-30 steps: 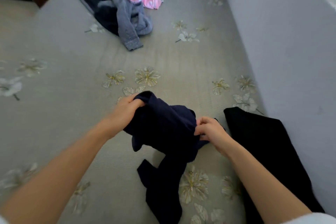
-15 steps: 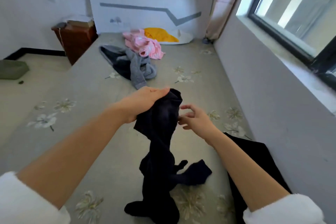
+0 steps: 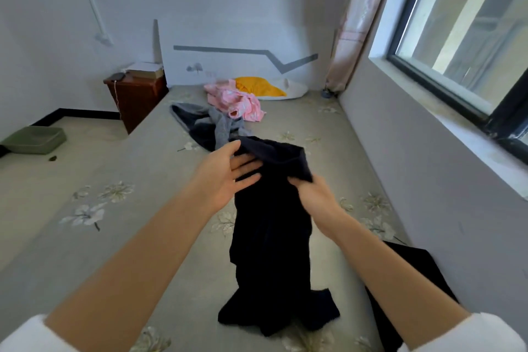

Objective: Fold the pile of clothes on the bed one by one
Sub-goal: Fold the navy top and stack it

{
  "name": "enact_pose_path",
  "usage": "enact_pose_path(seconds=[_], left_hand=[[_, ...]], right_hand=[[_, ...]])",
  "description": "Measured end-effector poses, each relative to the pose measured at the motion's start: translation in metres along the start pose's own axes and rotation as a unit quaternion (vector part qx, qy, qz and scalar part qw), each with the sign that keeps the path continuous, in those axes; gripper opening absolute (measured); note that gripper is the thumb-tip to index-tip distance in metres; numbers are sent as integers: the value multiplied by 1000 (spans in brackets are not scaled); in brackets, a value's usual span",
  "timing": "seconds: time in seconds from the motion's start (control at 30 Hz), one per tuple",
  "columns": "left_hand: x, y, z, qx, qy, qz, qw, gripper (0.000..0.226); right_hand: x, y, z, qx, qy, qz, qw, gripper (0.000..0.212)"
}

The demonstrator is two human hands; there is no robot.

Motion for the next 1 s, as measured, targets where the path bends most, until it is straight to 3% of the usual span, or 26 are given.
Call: enact_pose_path(seconds=[0.07,0.13,0.2,0.27,0.33,0.47,0.6,0.67,0.73,0.87,0.93,1.0], left_hand=[[-19,1,3,23,20,-114,993,33],[-32,-5,4,28,8,-187,982,56],[-35,-22,3,-15,-31,-189,981,84],[-32,-40,0,-55,-58,-151,985,101],[-26,-53,-4,-70,-112,-125,983,98],[-13,-78,-6,-100,-189,-170,962,56],[-25,-63,-6,-89,-119,-244,958,41],[-35,-38,-5,-72,-62,-314,945,33],[-37,-14,-1,-57,-55,-370,926,26],[-23,-9,4,-153,-163,-477,850,26],[-22,-12,8,-212,-199,-485,825,45],[-26,-13,13,-274,-232,-477,803,64]], right_hand=[[-10,-13,1,43,-28,-44,998,13],[-13,-37,0,32,-74,-36,996,27],[-12,-62,0,8,-107,-17,994,33],[-9,-79,0,-3,-148,-15,989,25],[-6,-89,3,-3,-193,-12,981,19],[-13,-96,9,-13,-249,-12,968,22],[-45,-104,19,-47,-280,43,958,25],[-68,-97,25,-26,-269,157,950,36],[-87,-77,27,43,-239,284,928,39],[-100,-23,23,182,-213,488,826,19],[-109,-9,17,204,-176,558,785,20],[-120,-5,16,220,-156,575,773,19]])
Point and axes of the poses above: each hand's wrist, its own z-axis away from the middle knuckle, its own x-axis out of the palm, y = z × x, the point moved 6 cm from there along -z, towards the middle knuckle, and after that the axes turned 14 degrees about -y, right-handed, at the moved point
